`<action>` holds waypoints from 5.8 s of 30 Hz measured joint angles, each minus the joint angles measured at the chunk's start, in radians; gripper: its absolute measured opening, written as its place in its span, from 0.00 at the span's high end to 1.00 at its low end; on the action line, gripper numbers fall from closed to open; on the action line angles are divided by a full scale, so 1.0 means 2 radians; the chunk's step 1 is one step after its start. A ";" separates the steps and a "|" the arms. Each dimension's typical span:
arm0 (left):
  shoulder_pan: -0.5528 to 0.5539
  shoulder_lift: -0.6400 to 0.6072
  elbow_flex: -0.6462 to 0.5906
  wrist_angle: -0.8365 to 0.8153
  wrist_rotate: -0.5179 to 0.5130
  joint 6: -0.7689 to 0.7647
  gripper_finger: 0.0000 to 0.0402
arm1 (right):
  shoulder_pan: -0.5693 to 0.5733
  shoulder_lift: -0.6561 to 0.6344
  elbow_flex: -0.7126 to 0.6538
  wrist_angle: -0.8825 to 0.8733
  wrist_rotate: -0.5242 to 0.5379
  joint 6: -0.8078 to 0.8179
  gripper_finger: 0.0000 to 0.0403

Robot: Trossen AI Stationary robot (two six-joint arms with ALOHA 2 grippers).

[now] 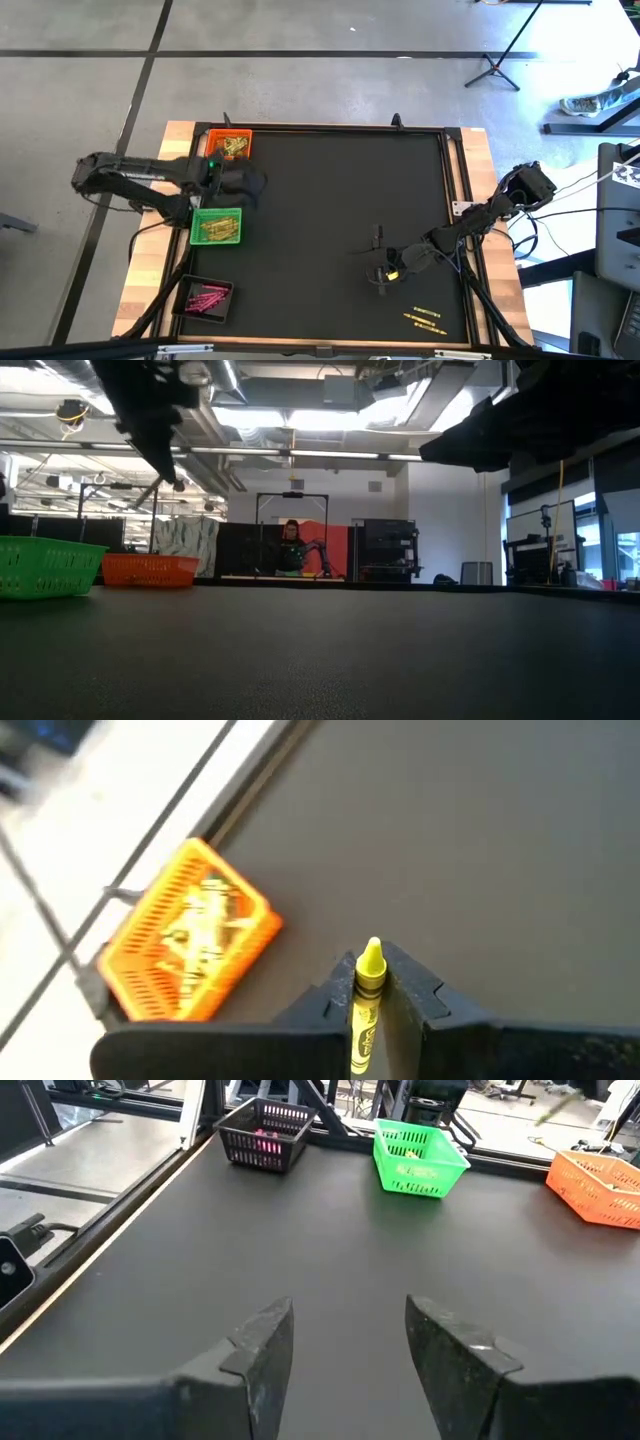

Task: Sort crayons
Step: Put the yellow crayon into the green bin, then put the green crayon into the orange bin

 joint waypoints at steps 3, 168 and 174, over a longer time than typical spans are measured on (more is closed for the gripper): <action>0.067 0.003 0.000 0.010 0.000 0.054 0.97 | 0.000 0.000 0.000 -0.004 0.000 0.000 0.52; -0.178 0.184 -0.215 0.848 0.196 0.208 0.75 | 0.267 0.064 0.181 -0.672 -0.184 0.748 0.85; -0.178 0.184 -0.215 0.848 0.198 0.208 0.75 | 0.268 0.064 0.181 -0.673 -0.178 0.743 0.98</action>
